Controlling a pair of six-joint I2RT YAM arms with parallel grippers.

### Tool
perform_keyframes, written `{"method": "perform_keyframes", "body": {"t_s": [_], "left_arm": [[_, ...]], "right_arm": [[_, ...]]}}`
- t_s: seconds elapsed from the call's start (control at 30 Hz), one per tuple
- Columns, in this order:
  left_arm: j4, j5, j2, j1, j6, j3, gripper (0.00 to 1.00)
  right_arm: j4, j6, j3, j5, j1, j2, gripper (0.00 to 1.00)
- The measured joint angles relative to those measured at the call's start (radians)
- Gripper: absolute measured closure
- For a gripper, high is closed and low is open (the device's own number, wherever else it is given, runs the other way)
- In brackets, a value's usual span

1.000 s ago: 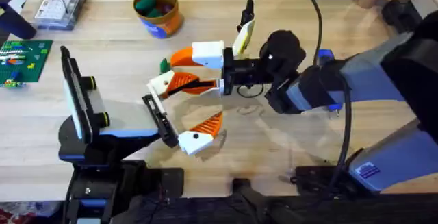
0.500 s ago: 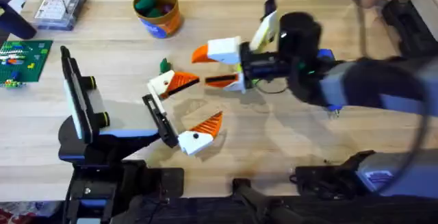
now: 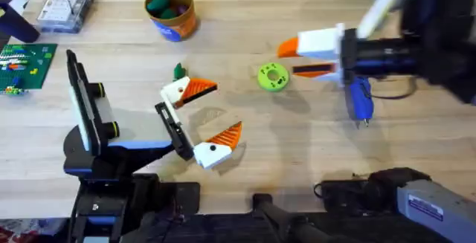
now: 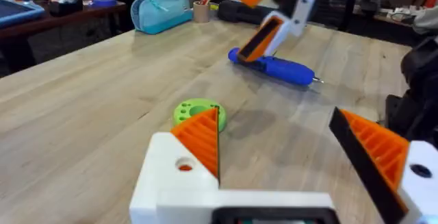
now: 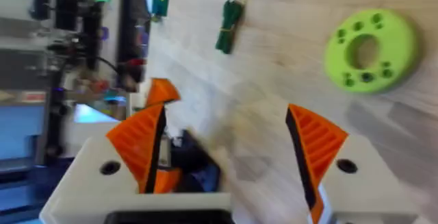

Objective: Pick up the gripper from the table and insert it into the empty holder that is missing its gripper. Then pick up a screw, insert it into the mounting hole, and use the screwdriver to tighten it. Finally, clean up the table by picking up the vegetable and placing it into the bucket.

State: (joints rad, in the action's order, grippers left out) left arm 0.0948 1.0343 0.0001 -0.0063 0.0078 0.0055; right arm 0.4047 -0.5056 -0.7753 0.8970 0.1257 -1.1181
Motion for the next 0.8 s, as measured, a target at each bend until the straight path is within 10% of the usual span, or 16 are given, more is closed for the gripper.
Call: {"method": "perform_keyframes", "body": {"t_s": [0.27,0.8], "left_arm": [[0.000,0.001,0.000,0.000,0.000,0.000,0.014],[0.000,0.002,0.000,0.000,0.000,0.000,0.015]], "right_arm": [[0.472,0.336,-0.189,-0.259,-0.045,0.080,0.013],[0.667,0.463,-0.258,-0.794,0.292,0.116,0.013]]}}
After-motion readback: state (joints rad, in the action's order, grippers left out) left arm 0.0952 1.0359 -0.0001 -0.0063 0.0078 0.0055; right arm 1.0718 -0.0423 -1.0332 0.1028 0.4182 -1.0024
